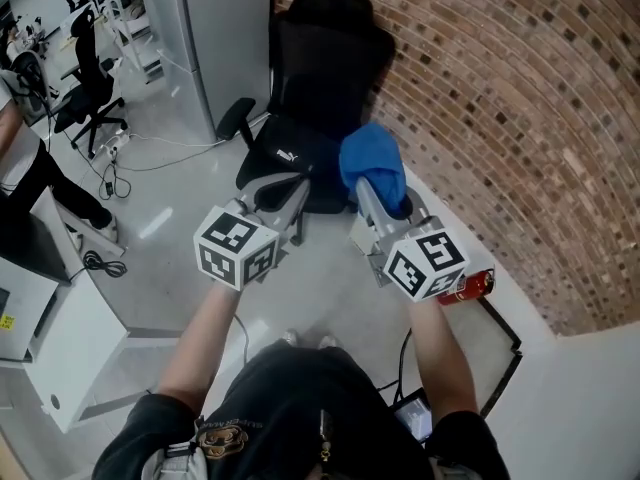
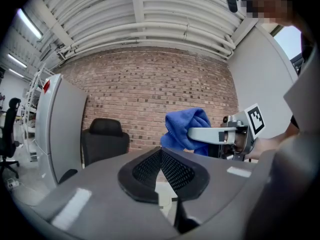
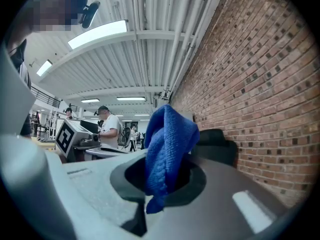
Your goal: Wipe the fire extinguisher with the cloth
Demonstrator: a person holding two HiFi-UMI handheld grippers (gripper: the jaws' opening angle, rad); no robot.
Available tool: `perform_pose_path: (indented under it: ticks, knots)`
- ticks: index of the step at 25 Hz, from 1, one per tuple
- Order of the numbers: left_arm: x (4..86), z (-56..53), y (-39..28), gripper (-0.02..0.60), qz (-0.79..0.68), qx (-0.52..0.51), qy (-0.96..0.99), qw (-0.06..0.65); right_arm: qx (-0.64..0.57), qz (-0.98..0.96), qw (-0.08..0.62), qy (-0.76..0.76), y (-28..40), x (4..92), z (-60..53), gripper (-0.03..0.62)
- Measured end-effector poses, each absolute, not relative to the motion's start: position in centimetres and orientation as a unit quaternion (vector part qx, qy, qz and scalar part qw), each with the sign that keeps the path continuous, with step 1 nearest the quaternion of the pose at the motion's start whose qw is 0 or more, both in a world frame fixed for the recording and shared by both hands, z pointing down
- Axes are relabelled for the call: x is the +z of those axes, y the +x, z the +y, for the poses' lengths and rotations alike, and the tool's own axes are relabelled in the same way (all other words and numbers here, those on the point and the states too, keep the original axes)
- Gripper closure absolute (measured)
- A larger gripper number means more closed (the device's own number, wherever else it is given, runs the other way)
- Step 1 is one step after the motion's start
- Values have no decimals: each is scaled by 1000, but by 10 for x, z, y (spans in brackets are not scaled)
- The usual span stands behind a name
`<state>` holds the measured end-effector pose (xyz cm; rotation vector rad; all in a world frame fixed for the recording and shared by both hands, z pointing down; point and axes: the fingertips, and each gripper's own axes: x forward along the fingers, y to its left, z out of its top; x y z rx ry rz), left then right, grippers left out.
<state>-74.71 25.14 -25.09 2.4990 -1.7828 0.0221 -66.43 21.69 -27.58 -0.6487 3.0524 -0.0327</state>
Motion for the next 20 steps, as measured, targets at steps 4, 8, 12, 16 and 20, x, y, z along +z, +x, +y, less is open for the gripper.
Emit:
perform_pose_path:
  ticks: [4, 8, 12, 16, 20]
  knots:
    - [-241, 239, -720, 574, -533, 12, 845, 46, -21, 966, -5, -258, -637, -264, 213, 563]
    - [-227, 221, -673, 574, -472, 18, 879, 57, -35, 946, -27, -320, -590, -247, 207, 563]
    - [-212, 209, -604, 574, -394, 30, 916, 69, -51, 916, -41, -396, -521, -232, 210, 563]
    - [-206, 205, -525, 574, -308, 41, 947, 74, -64, 878, -48, -472, -446, -225, 219, 563]
    - [-205, 210, -456, 574, -245, 54, 965, 72, -75, 845, -48, -527, -379, -222, 235, 563]
